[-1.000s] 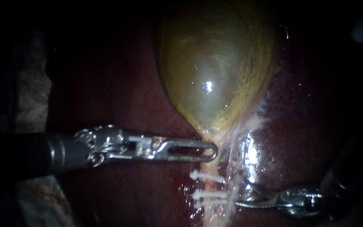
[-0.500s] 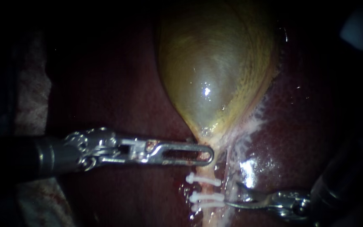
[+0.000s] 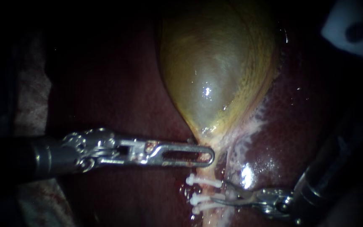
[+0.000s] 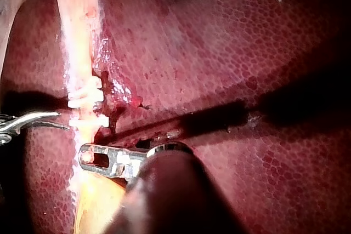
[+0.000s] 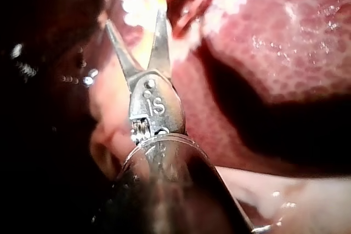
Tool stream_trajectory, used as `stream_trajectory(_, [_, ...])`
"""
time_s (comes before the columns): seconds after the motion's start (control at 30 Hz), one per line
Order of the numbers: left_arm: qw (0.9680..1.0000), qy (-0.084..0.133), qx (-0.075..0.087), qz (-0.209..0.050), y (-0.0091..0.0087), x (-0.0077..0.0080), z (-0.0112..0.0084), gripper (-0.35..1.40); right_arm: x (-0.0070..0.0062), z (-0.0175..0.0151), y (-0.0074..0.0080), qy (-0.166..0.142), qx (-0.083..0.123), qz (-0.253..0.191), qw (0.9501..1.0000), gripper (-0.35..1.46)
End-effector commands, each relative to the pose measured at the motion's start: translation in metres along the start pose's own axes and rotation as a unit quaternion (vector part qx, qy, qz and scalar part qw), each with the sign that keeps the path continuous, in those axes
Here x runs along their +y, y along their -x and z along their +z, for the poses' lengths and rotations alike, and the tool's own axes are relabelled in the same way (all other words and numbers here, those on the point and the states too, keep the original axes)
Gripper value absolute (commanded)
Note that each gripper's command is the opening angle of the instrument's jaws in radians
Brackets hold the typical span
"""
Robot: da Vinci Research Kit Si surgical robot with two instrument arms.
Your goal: Go to the cutting position left tube
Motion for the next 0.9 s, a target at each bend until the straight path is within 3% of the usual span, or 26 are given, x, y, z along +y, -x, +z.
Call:
stream_trajectory(0.03, [1.0000, 0.000, 0.000, 0.000, 0.0000, 0.0000, 0.0000, -0.35, 0.0001, 0.0001, 0.0000, 0.003, -0.002, 0.000, 1.0000, 1.40])
stream_trajectory(0.53, [1.0000, 0.000, 0.000, 0.000, -0.0001, 0.0001, 0.0000, -0.35, 0.0013, 0.0018, -0.0002, 0.005, -0.027, 0.002, 0.9996, 1.38])
stream_trajectory(0.9, [1.0000, 0.000, 0.000, -0.001, -0.0001, 0.0001, 0.0000, -0.35, 0.0019, 0.0002, 0.0005, 0.001, -0.030, 0.001, 0.9995, 1.38])
